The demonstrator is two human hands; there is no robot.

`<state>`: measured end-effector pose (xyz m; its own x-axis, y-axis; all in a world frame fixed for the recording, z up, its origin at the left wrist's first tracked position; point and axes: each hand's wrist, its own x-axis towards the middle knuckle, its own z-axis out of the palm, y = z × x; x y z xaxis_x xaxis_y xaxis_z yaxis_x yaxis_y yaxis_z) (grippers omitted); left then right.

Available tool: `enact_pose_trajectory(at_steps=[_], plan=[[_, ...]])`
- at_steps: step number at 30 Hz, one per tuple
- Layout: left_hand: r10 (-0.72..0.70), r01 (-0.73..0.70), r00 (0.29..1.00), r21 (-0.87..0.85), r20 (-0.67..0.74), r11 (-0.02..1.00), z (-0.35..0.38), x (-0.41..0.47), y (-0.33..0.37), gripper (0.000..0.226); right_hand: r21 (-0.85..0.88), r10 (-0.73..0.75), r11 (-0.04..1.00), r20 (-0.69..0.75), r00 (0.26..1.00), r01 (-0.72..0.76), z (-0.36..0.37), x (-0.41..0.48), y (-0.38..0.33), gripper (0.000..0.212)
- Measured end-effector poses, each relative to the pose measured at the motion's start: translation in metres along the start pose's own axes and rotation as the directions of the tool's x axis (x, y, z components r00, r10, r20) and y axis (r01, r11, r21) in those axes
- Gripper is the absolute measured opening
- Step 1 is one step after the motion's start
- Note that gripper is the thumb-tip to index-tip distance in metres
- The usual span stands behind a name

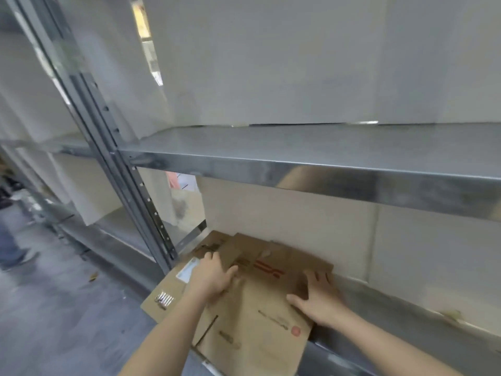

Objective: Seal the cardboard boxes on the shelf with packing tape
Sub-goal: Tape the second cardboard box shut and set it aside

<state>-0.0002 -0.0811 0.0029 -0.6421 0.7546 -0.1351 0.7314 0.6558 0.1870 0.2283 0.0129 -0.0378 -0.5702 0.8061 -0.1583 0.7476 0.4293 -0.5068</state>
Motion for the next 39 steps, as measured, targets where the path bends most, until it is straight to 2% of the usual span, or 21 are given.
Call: enact_pose_trajectory(at_steps=[3,5,7,9,15,19,22,26,32,36,39], plan=[[-0.067,0.066,0.996,0.023,0.063,0.998,0.002,0.041,-0.034,0.1,-0.033,0.08,0.996,-0.021,0.997,-0.081,0.017,0.028,-0.016,0.085],[-0.109,0.114,0.983,-0.031,0.147,0.993,0.007,0.06,-0.048,0.115,-0.021,0.116,0.993,-0.031,0.993,-0.116,0.023,0.037,-0.021,0.086],[-0.114,0.139,0.974,-0.119,0.196,0.983,0.015,0.066,-0.05,0.123,-0.026,0.112,0.993,-0.05,0.992,-0.114,0.023,0.041,-0.018,0.085],[-0.112,0.139,0.978,-0.144,0.178,0.98,0.021,0.066,-0.048,0.126,-0.008,0.107,0.994,-0.07,0.992,-0.108,0.024,0.041,-0.014,0.087],[-0.201,0.218,0.974,-0.178,0.108,0.96,0.028,0.057,-0.048,0.117,0.094,0.13,0.988,-0.121,0.984,-0.119,0.018,0.035,-0.003,0.098],[-0.239,0.235,0.971,-0.247,0.011,0.94,0.024,0.046,-0.042,0.121,0.16,0.148,0.979,-0.132,0.98,-0.126,0.018,0.031,-0.002,0.092],[-0.22,0.183,0.974,-0.377,-0.056,0.908,0.018,0.041,-0.04,0.114,0.183,0.149,0.976,-0.145,0.978,-0.122,0.016,0.026,0.0,0.084],[-0.175,0.139,0.985,-0.585,-0.005,0.799,0.009,0.026,-0.03,0.093,0.306,0.147,0.949,-0.194,0.97,-0.082,0.006,0.011,0.009,0.085],[-0.167,0.173,0.983,-0.707,0.078,0.686,0.006,-0.025,0.012,0.087,0.506,0.158,0.863,-0.286,0.945,0.008,-0.037,-0.033,0.043,0.108],[-0.114,0.165,0.986,-0.819,0.122,0.55,0.009,-0.082,0.057,0.08,0.634,0.222,0.772,-0.2,0.954,-0.047,-0.07,-0.08,0.08,0.09],[-0.05,0.137,0.99,-0.85,0.13,0.509,0.016,-0.129,0.094,0.078,0.652,0.23,0.756,-0.18,0.956,-0.06,-0.089,-0.118,0.117,0.081]])
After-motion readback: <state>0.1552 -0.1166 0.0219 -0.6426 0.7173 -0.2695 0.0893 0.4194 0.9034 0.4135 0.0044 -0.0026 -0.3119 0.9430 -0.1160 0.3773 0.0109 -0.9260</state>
